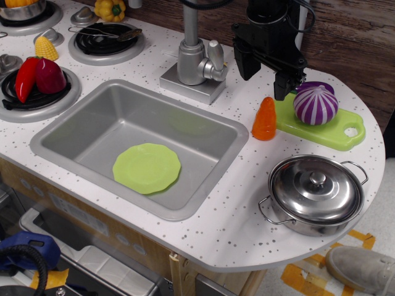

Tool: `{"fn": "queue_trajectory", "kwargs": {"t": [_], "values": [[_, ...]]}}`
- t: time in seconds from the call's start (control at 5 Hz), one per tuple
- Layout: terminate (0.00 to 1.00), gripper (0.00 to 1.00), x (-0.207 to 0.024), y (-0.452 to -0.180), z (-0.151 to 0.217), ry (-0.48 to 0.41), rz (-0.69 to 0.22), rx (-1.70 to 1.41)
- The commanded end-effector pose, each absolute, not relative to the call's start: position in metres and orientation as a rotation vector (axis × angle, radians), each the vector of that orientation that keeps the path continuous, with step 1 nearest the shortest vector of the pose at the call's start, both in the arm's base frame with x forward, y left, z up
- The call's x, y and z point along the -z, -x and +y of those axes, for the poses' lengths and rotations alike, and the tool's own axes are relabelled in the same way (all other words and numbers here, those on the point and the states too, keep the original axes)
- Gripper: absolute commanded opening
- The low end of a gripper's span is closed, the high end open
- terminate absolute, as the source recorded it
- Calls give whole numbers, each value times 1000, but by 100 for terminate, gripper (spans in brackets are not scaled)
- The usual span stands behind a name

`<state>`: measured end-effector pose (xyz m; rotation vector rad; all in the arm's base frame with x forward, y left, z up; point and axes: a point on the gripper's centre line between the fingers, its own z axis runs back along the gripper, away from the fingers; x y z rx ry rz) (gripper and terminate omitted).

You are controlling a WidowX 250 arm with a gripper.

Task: Put carrot on plate

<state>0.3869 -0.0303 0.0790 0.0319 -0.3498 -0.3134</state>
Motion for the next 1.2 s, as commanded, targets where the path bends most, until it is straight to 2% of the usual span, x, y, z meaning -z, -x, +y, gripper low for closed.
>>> {"fn": "queue_trajectory", "kwargs": {"t": [0.0,0.4,0.8,1.0], "values": [[0,100,-79,-387,-30,-32,-350,313],[0,100,-74,-400,-31,-4,-394,351],[0,100,-52,-402,-36,55,-408,299],[0,0,-48,-400,-36,70,-398,277]]}}
